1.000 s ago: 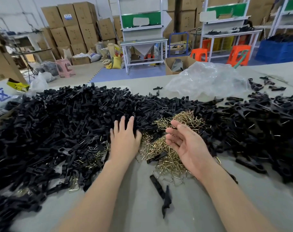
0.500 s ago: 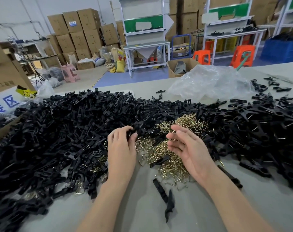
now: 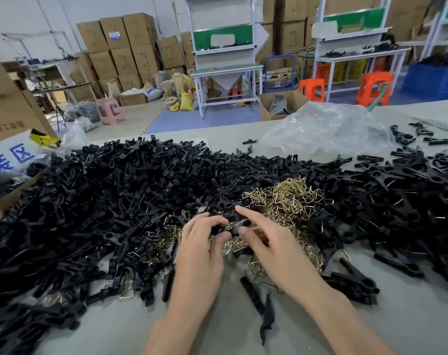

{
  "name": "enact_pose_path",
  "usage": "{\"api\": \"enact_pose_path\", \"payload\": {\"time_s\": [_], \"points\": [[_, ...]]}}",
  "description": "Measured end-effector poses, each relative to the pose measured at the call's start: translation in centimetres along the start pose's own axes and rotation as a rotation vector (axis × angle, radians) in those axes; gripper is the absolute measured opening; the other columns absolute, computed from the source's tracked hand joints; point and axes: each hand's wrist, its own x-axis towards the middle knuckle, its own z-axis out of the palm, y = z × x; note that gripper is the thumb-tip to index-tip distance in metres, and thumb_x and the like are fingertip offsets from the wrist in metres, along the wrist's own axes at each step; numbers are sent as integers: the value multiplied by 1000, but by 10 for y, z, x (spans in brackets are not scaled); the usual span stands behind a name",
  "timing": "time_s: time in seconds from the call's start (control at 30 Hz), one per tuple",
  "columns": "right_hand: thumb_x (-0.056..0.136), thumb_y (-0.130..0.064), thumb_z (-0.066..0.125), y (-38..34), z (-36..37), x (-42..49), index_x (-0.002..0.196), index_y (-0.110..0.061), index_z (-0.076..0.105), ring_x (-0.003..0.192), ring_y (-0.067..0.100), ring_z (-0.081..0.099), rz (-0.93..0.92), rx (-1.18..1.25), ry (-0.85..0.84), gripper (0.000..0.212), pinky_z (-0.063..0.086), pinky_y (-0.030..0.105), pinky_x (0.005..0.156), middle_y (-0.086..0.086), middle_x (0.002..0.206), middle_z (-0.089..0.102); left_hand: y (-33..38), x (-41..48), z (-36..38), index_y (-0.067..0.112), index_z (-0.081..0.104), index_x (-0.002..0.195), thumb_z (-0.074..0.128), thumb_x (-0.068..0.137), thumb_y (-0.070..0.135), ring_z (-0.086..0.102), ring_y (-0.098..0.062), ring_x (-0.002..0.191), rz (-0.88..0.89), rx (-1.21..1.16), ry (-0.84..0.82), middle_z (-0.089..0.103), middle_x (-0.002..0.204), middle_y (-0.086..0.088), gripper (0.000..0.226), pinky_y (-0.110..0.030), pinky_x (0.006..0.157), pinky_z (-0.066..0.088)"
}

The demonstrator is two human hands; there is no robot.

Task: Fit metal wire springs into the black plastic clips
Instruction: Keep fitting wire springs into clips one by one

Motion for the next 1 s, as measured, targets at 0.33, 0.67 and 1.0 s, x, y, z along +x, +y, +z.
{"api": "enact_pose_path", "payload": {"time_s": [0.33, 0.67, 1.0], "points": [[99, -24, 64, 11, 6, 9, 128, -55, 50, 108, -4, 61, 84, 60, 108, 45, 50, 17, 87, -30, 116, 61, -17, 8, -4, 30, 63, 127, 49, 100, 30, 38, -9, 131, -92, 86, 110, 57, 116, 29, 29, -28, 112, 34], [90, -48, 67, 0, -1, 8, 101, -45, 70, 80, -1, 66, 118, 274, 148, 12, 47, 11, 71, -20, 91, 72, 4, 5, -7, 50, 60, 120, 53, 92, 53, 61, -5, 84, -207, -235, 74, 61, 96, 21, 29, -29, 80, 55], [77, -52, 70, -5, -2, 10, 88, -28, 76, 69, 18, 72, 212, 676, 72, 28, 58, 26, 55, 2, 88, 75, 13, 4, 1, 46, 67, 118, 48, 103, 40, 42, -8, 58, -415, -556, -124, 51, 66, 13, 24, -23, 55, 39]]}}
